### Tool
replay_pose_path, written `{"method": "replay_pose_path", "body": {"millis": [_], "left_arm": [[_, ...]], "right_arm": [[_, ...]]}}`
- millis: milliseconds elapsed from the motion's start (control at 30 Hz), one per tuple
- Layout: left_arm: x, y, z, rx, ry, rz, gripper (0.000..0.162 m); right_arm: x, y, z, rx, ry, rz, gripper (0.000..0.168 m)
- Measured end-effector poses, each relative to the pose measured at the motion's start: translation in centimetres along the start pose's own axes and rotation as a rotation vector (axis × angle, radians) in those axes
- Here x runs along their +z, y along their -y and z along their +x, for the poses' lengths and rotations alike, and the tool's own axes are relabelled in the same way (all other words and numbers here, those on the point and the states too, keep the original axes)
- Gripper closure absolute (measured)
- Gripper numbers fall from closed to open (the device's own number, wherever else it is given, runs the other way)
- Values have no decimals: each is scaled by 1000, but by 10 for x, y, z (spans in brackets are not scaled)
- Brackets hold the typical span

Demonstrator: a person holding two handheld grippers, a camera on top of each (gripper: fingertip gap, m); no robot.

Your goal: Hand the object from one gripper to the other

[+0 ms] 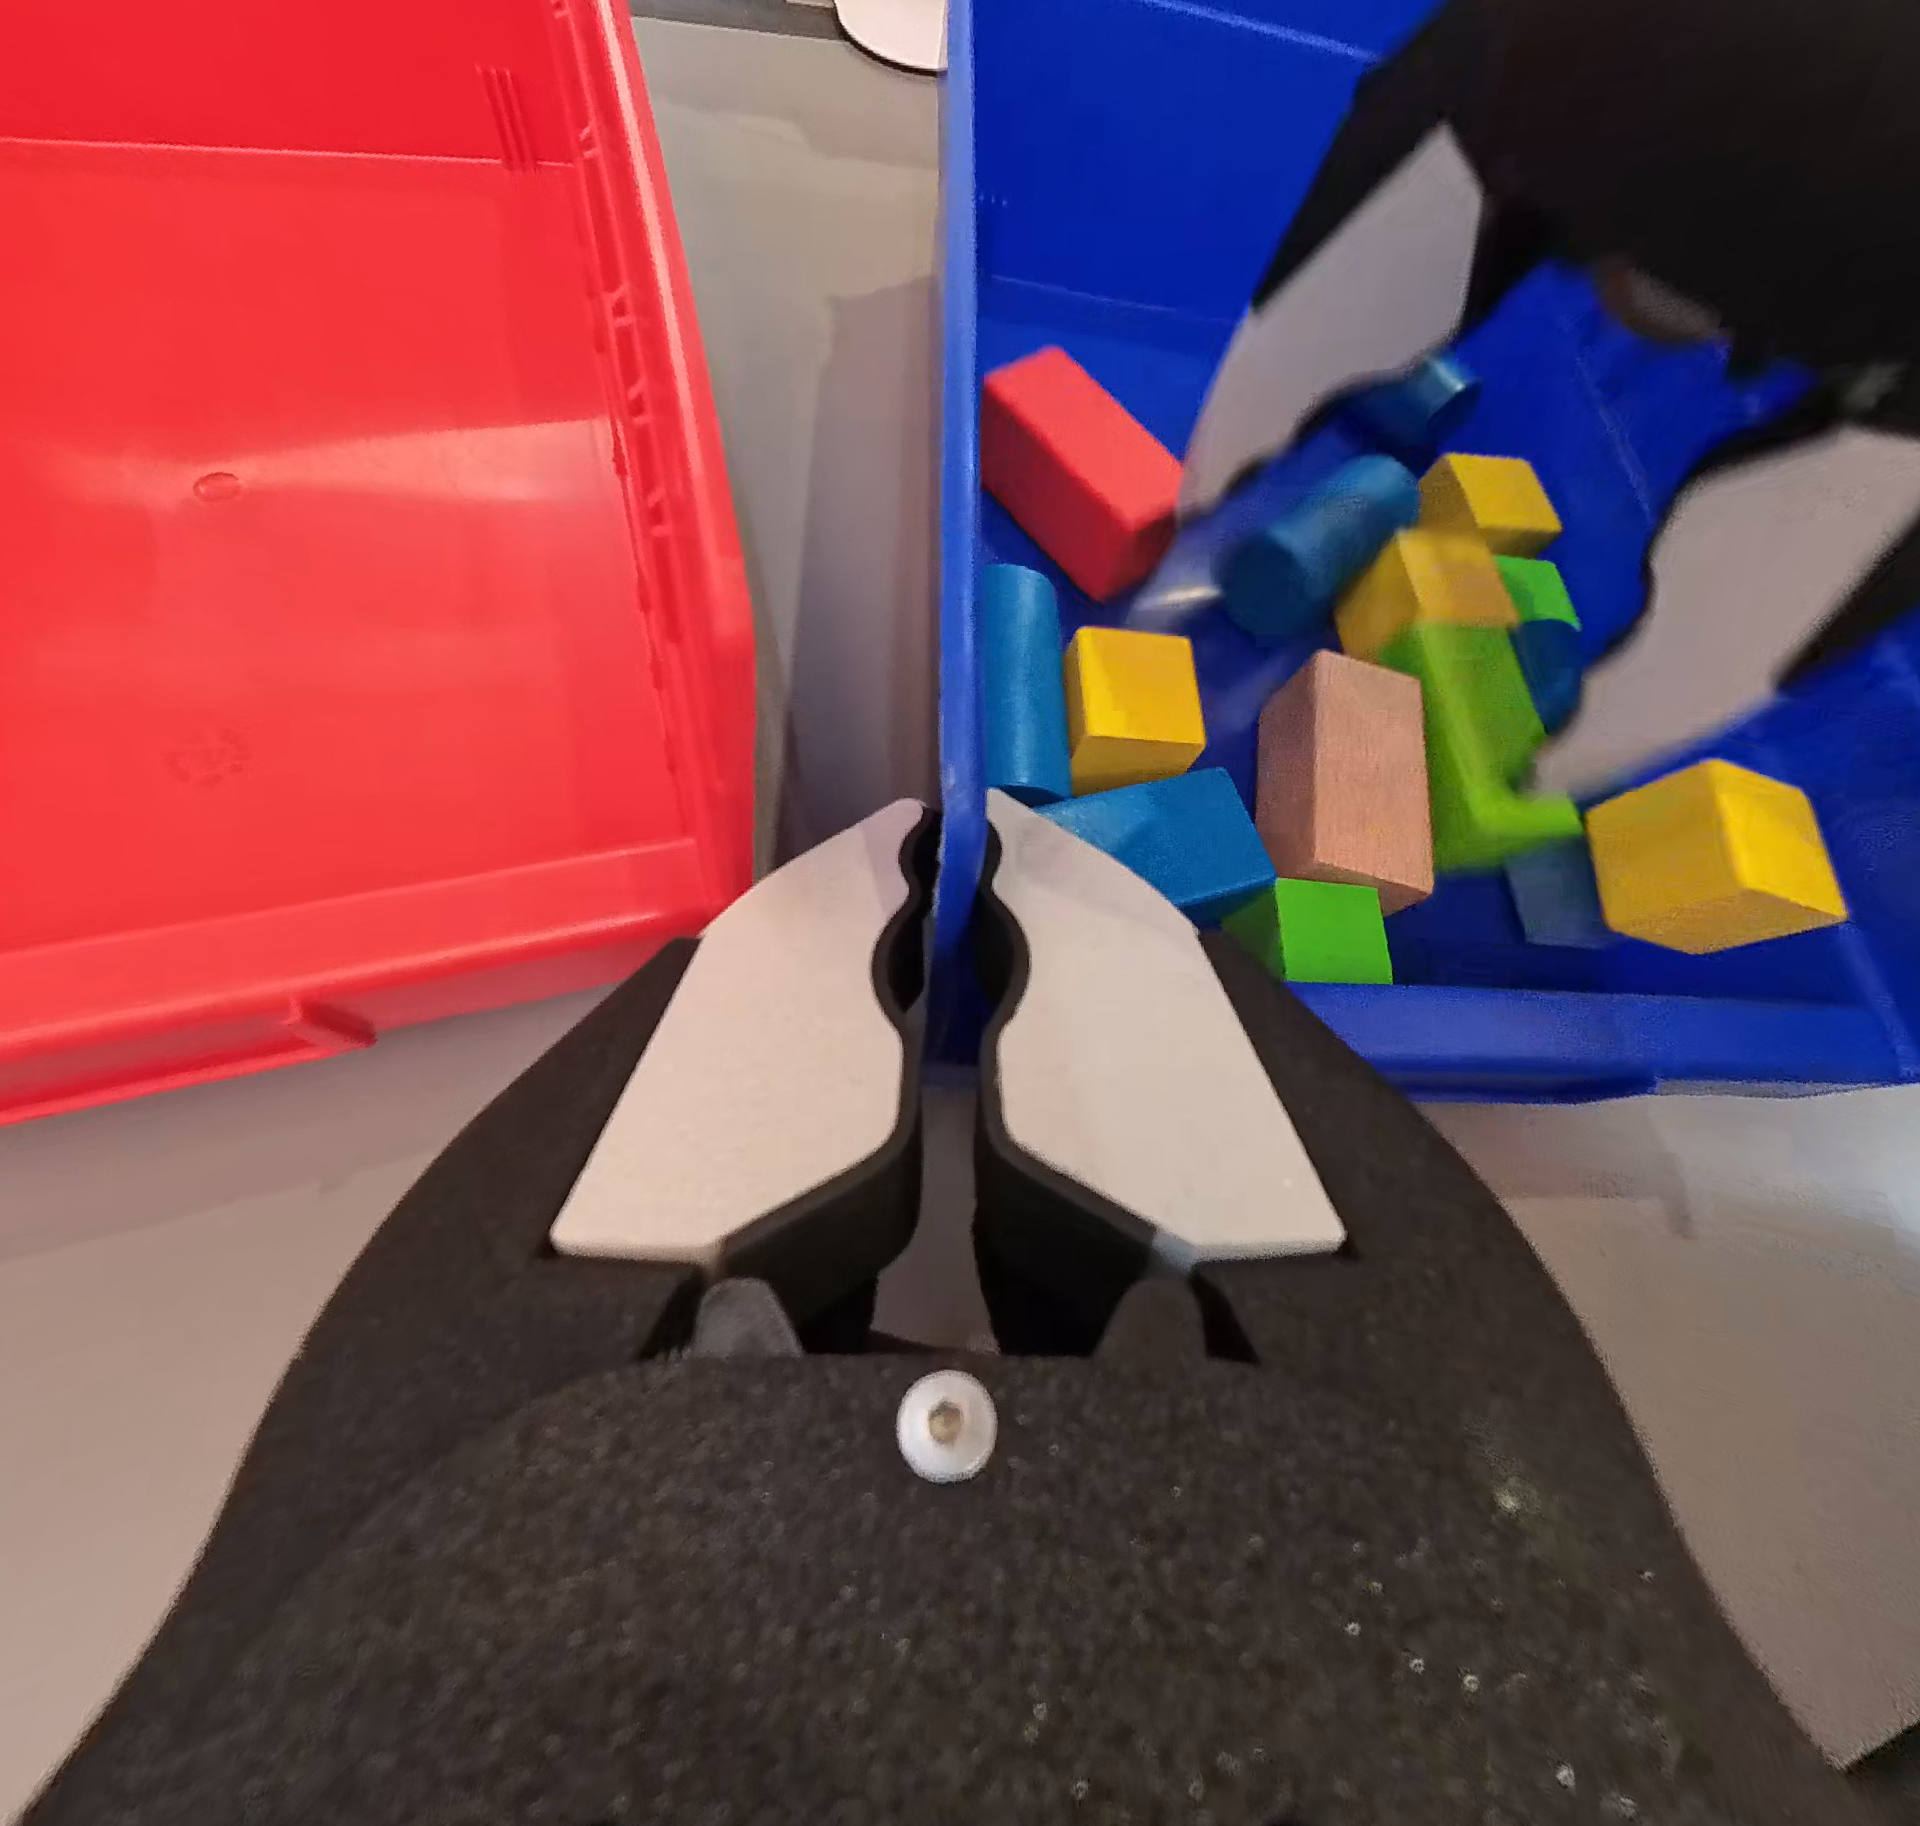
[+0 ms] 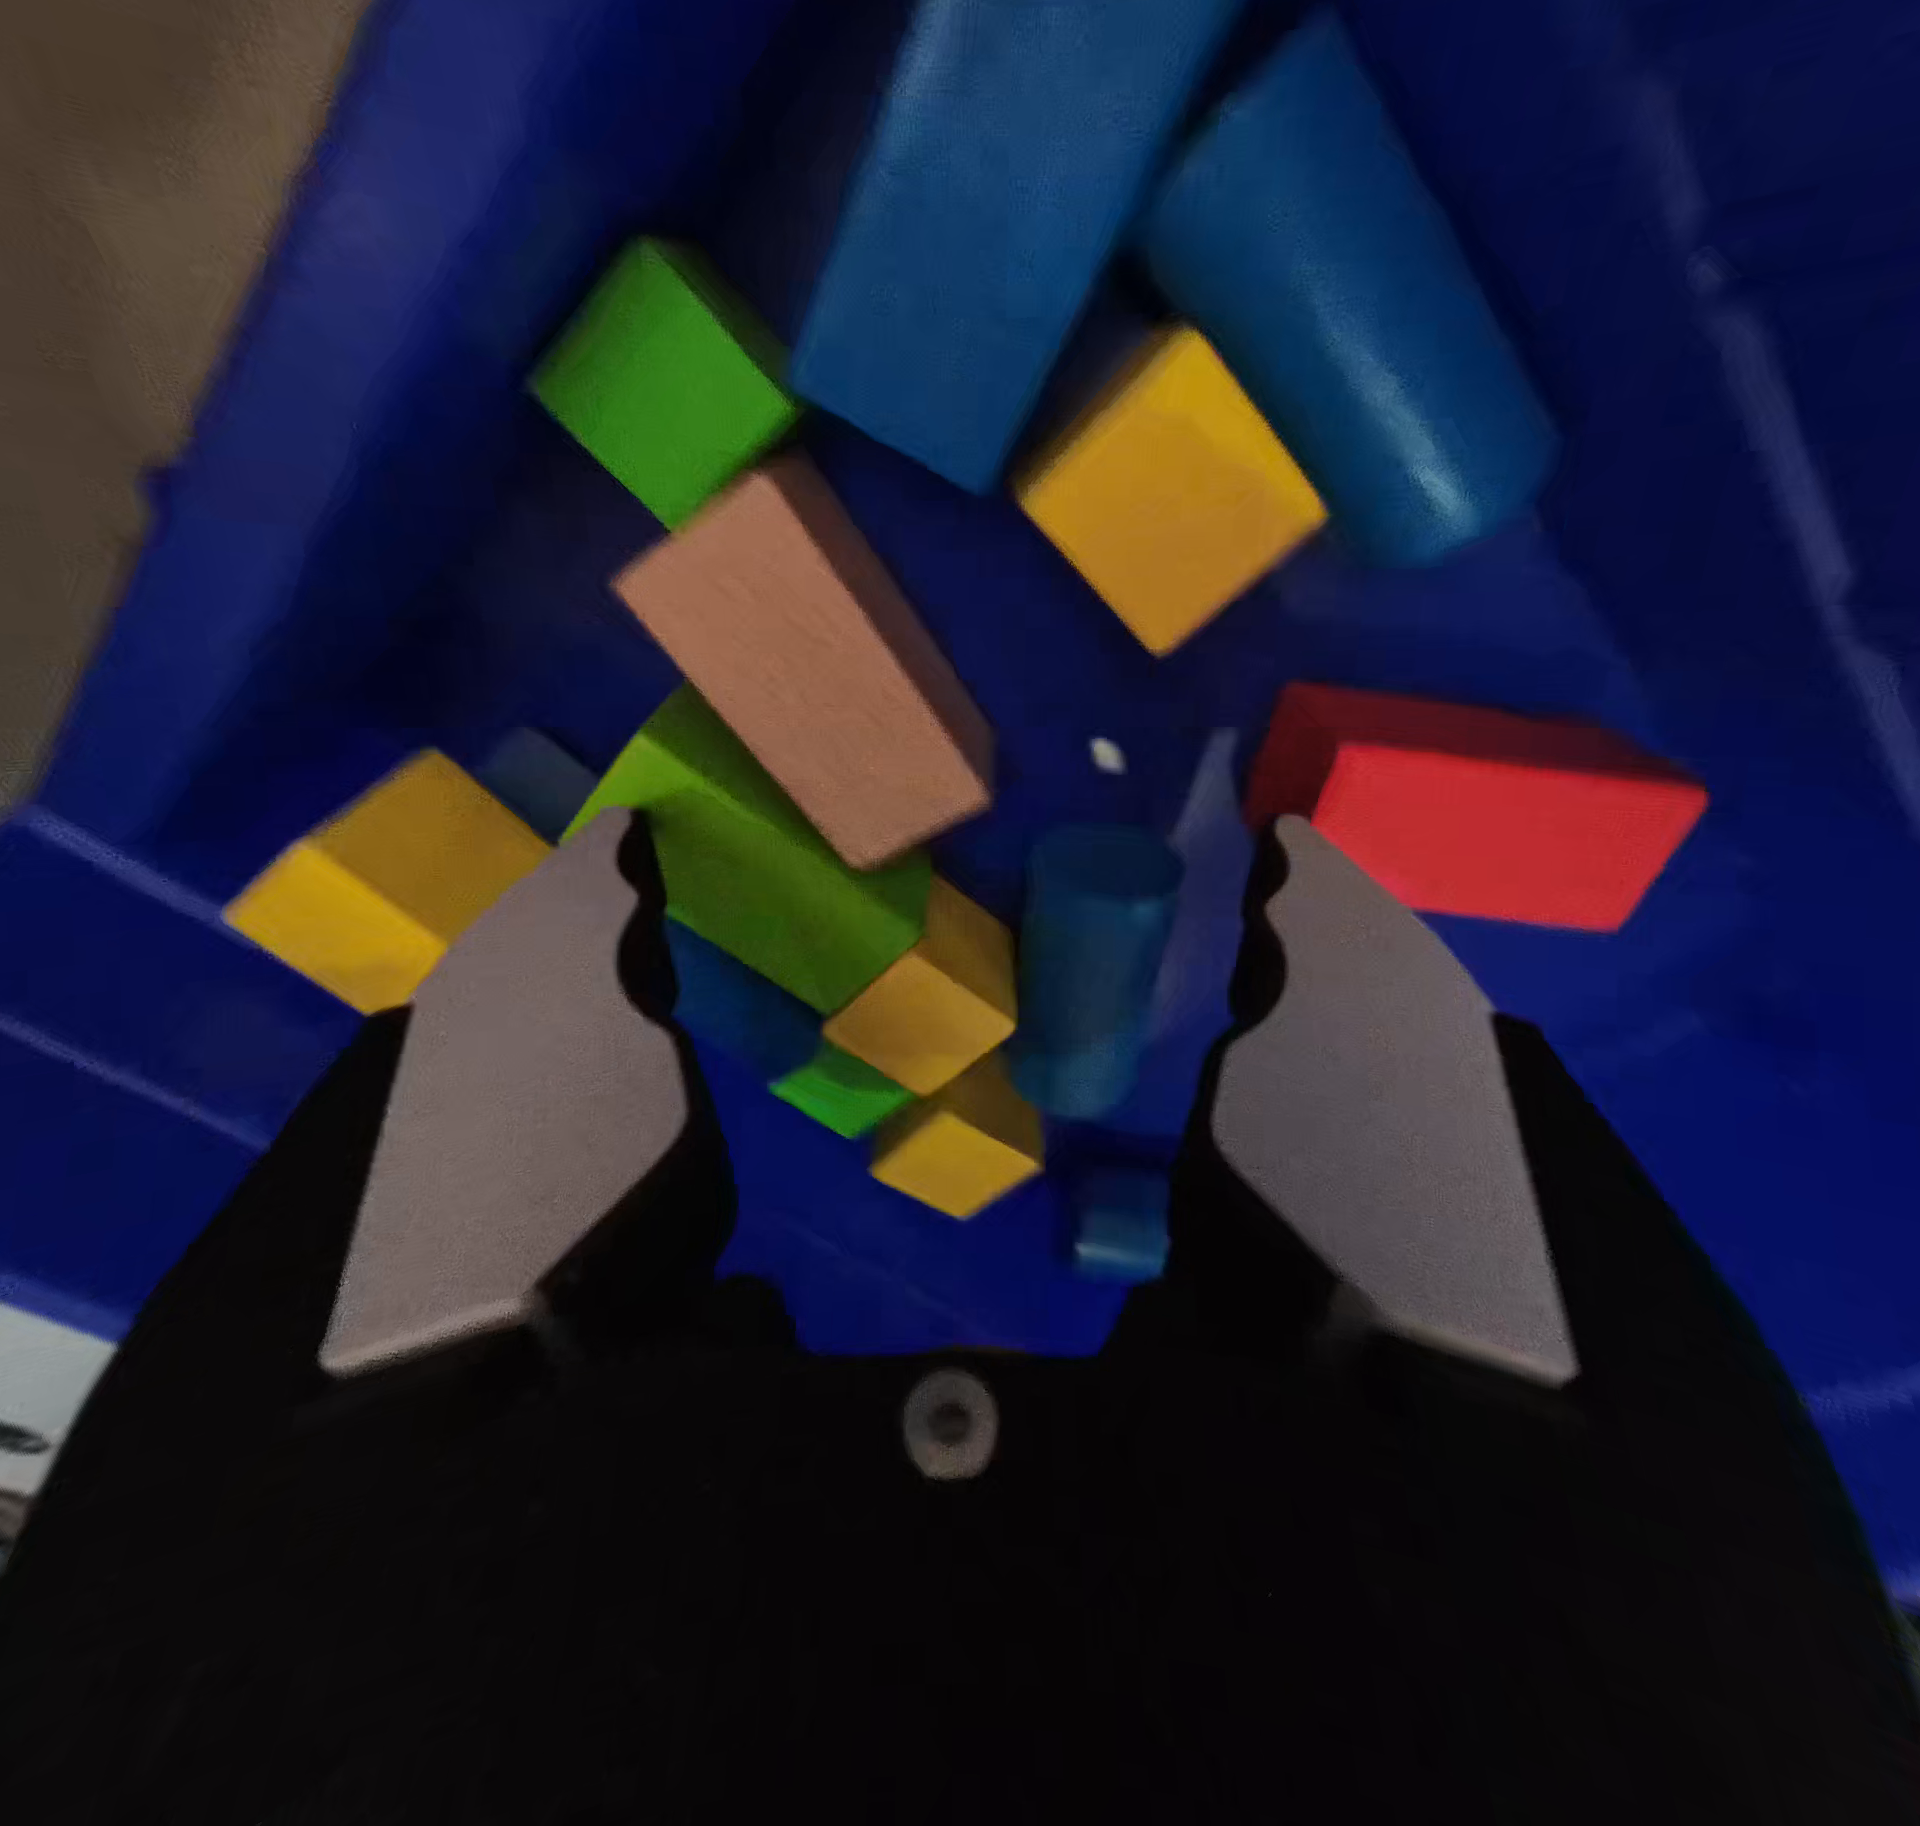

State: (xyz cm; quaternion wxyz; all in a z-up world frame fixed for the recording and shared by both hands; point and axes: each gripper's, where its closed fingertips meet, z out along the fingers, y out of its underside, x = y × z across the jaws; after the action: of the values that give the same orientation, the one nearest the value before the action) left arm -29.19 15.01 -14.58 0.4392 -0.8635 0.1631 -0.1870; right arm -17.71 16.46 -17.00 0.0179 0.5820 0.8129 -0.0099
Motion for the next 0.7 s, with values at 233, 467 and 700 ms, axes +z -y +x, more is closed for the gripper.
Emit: {"method": "replay_pose_path", "body": {"millis": [233, 467, 700], "left_arm": [[0, 0, 0, -4, -10, 5, 158], [0, 0, 1, 0, -10, 4, 158], [0, 0, 1, 8, -16, 6, 158]], "right_arm": [[-42, 6, 14, 1, -93, 133, 86], [17, 26, -45, -38, 146, 45, 64], [-28, -42, 55, 52, -238, -62, 92]]}}
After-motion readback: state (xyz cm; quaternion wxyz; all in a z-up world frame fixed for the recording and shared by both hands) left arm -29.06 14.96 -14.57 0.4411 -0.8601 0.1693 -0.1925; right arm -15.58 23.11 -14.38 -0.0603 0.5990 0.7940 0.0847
